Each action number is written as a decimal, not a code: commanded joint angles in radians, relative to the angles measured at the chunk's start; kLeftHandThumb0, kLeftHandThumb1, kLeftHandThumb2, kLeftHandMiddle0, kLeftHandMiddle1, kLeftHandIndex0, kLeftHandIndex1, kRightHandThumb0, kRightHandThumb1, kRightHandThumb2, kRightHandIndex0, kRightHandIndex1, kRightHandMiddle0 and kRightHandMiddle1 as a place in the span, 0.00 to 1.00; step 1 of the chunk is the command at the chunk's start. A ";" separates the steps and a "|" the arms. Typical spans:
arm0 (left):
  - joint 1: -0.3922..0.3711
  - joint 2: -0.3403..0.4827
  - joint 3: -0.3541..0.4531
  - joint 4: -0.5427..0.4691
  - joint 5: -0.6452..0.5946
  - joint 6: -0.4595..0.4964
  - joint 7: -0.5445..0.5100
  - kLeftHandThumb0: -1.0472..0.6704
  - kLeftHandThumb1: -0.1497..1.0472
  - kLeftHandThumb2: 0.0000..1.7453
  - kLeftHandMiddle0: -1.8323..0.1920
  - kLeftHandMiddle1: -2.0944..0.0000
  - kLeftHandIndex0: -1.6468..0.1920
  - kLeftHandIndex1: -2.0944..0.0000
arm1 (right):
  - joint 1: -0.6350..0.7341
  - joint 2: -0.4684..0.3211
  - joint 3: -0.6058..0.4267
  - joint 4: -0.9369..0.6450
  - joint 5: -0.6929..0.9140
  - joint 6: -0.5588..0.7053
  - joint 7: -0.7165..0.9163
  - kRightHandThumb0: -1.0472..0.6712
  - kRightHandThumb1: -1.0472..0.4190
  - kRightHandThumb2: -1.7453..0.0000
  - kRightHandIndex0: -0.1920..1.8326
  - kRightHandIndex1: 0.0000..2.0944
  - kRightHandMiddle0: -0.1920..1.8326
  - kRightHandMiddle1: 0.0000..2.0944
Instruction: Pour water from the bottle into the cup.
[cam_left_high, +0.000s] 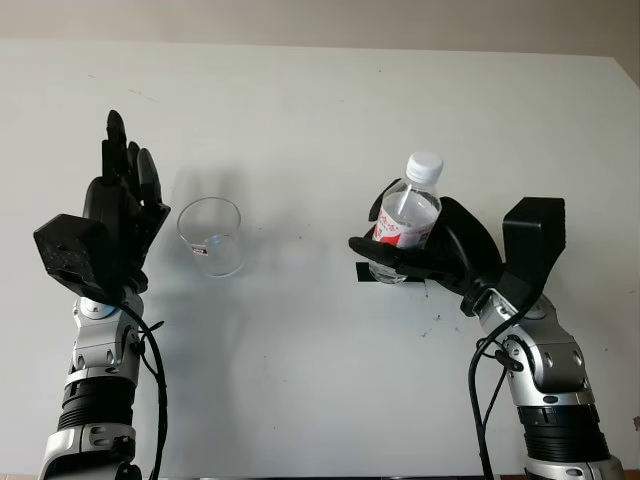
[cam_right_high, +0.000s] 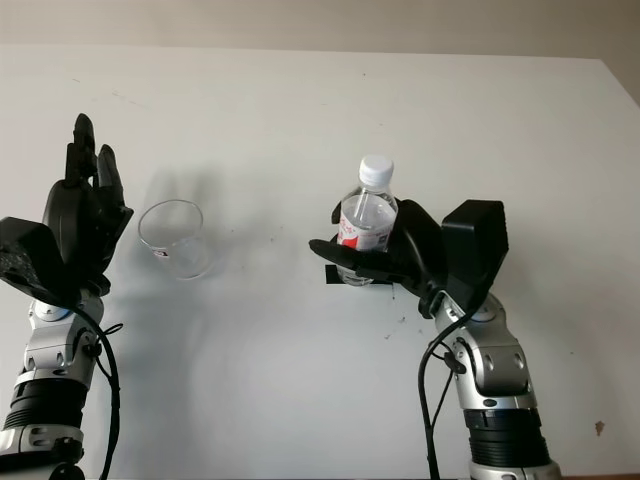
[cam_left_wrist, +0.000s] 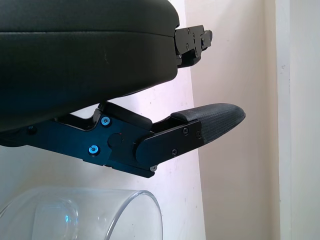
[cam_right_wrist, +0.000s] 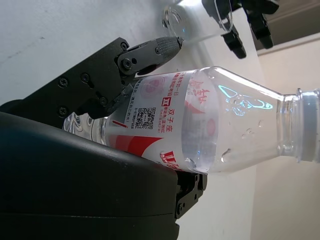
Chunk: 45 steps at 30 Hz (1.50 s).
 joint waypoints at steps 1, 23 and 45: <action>0.012 0.007 0.002 -0.005 0.004 -0.007 0.003 0.20 1.00 0.41 0.97 0.97 0.98 0.97 | 0.047 -0.021 0.011 0.016 -0.010 0.008 0.014 0.42 0.00 0.88 0.37 1.00 0.22 1.00; 0.012 0.006 0.002 -0.003 0.005 -0.007 0.002 0.20 1.00 0.42 0.97 0.97 0.98 0.97 | 0.098 -0.039 -0.027 -0.040 0.004 -0.023 0.044 0.19 0.08 0.97 0.00 0.01 0.00 0.02; -0.008 0.006 -0.004 0.024 0.010 -0.016 0.003 0.20 1.00 0.42 0.97 0.98 0.98 0.97 | 0.062 -0.001 -0.060 0.099 -0.173 -0.647 -0.130 0.05 0.06 0.96 0.00 0.00 0.00 0.00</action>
